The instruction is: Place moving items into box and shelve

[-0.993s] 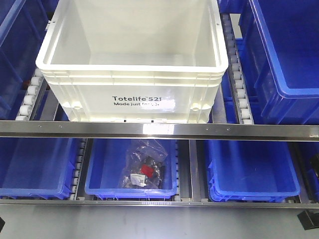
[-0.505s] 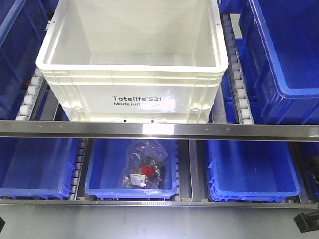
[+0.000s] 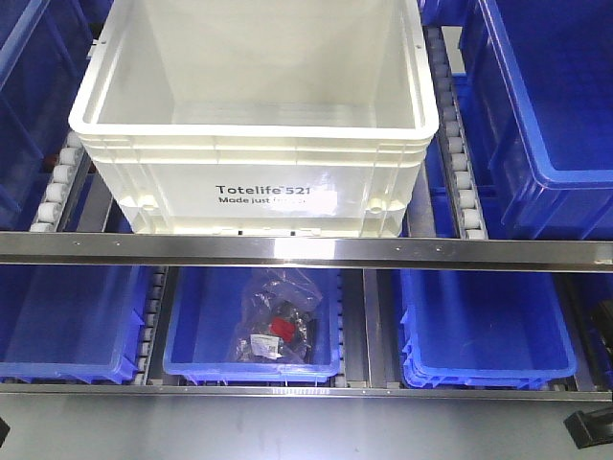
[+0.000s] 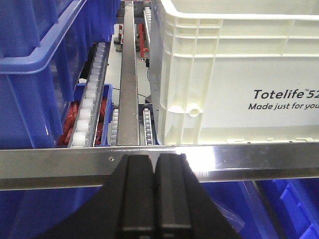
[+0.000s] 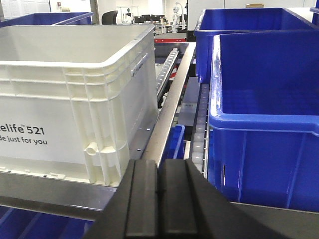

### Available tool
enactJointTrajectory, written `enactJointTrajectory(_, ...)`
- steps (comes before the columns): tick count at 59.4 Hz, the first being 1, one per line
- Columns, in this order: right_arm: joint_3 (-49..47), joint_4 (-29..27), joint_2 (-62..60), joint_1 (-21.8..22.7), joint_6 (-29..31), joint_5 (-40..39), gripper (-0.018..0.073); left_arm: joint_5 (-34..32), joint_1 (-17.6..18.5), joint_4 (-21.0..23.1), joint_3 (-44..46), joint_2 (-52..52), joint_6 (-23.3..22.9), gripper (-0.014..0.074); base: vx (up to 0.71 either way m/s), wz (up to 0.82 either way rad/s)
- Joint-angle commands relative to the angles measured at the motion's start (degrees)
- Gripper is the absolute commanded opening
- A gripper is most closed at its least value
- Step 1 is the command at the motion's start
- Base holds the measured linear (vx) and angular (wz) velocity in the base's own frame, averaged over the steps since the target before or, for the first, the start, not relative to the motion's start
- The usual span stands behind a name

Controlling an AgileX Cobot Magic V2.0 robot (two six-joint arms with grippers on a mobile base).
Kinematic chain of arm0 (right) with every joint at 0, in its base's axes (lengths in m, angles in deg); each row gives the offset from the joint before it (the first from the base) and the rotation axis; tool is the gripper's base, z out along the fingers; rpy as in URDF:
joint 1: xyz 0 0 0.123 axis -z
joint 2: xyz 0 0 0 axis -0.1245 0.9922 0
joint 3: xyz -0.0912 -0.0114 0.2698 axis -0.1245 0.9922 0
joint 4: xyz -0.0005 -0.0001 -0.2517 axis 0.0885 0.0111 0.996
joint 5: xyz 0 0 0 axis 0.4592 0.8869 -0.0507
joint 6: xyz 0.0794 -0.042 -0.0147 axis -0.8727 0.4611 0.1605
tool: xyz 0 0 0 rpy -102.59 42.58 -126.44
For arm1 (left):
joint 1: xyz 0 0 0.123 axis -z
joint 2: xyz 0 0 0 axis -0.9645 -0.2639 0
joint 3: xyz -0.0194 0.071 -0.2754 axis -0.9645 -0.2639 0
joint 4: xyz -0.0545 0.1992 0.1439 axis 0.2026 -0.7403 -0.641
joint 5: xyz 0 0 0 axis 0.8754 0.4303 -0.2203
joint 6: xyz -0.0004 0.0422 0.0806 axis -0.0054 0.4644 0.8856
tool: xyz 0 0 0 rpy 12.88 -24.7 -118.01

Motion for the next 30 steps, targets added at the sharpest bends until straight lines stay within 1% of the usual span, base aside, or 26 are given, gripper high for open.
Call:
enactJointTrajectory(1,0.3,0.1,0.5,0.3,0.6,-4.9,-0.0008,-4.6,0.0,0.4,0.5,0.8,-0.1,-0.0006,0.0,0.0)
enactJointTrajectory(30,0.3,0.1,0.4,0.5,0.7,-4.9,-0.0008,-4.6,0.0,0.4,0.5,0.8,-0.1,-0.0006,0.0,0.0)
